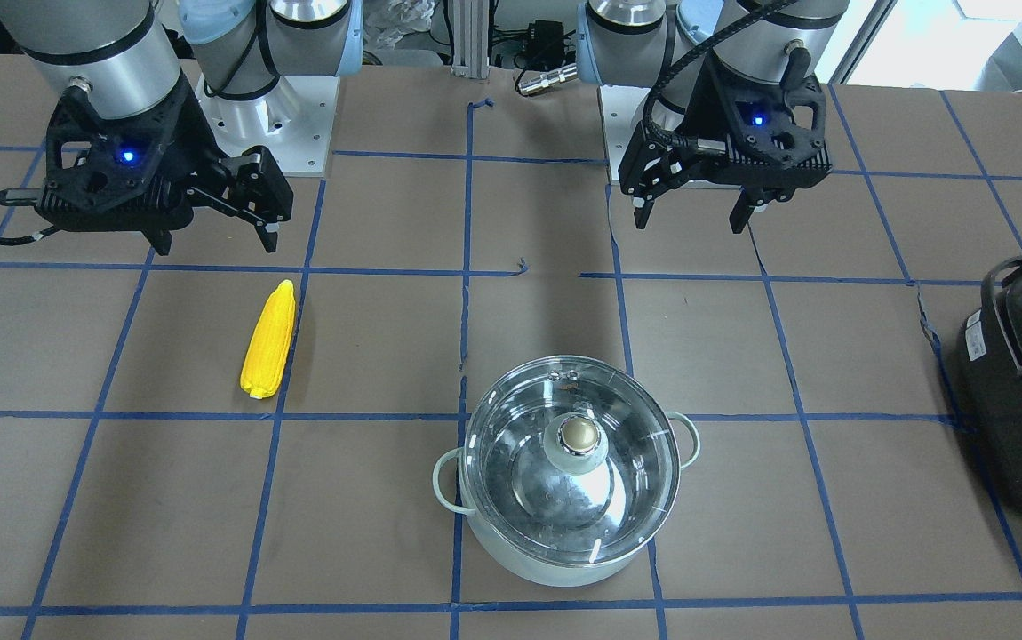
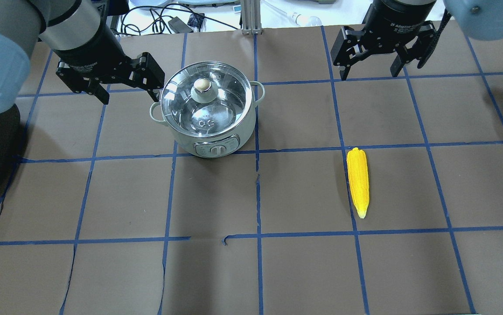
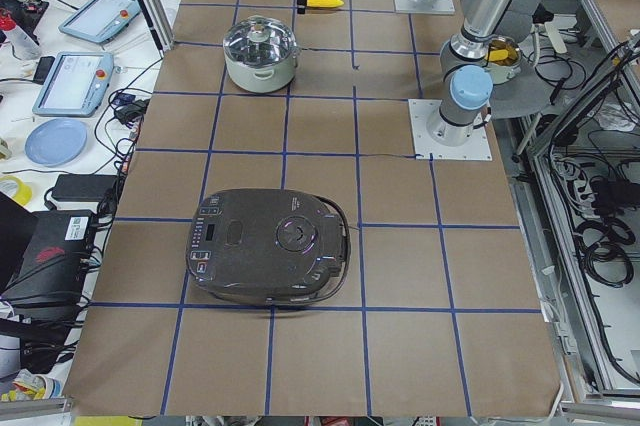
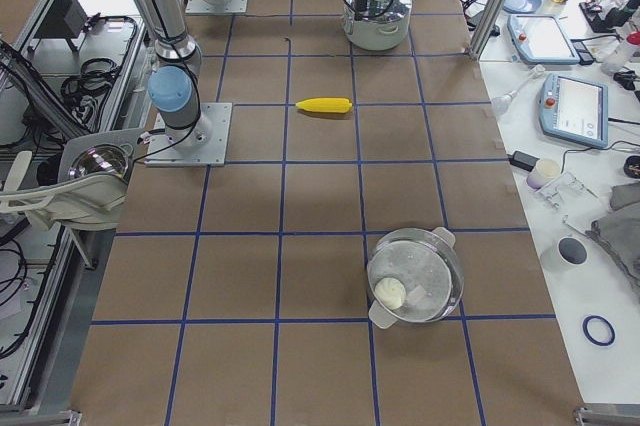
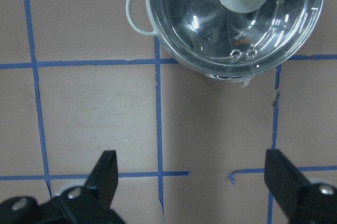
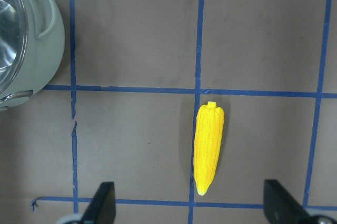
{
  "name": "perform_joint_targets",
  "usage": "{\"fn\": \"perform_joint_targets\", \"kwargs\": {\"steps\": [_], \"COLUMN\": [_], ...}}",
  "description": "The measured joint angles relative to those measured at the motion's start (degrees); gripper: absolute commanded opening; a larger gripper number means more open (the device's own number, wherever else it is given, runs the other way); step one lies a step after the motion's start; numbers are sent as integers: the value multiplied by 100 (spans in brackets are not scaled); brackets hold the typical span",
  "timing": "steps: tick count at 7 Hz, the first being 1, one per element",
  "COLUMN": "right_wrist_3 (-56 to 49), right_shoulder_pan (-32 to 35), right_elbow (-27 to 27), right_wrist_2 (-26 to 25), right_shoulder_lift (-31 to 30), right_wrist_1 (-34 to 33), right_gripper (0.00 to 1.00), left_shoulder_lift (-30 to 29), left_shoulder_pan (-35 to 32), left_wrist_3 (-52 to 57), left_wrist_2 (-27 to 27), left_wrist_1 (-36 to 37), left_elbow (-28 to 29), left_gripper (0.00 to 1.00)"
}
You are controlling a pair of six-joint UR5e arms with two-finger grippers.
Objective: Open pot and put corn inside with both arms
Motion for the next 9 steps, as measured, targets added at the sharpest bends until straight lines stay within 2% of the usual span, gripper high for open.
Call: {"fn": "perform_joint_targets", "kwargs": {"steps": [5, 7, 9], "right_wrist_3": [-68, -28, -22], "right_shoulder_pan": [-21, -48, -94], "right_elbow": [-1, 14, 248], "right_wrist_2": [33, -168, -236], "right_shoulder_lift": [-4, 36, 51], "right_wrist_1": [38, 117, 0], "right_gripper": [100, 100, 100], "left_shoulder_lift": [1, -1, 1], "left_shoulder_pan": [35, 43, 48], "left_wrist_3": [16, 15, 25], "left_wrist_2": [-16, -25, -27], "left_wrist_1": [9, 7, 3], "left_elbow": [66, 89, 93], "left_gripper": [100, 100, 100]}}
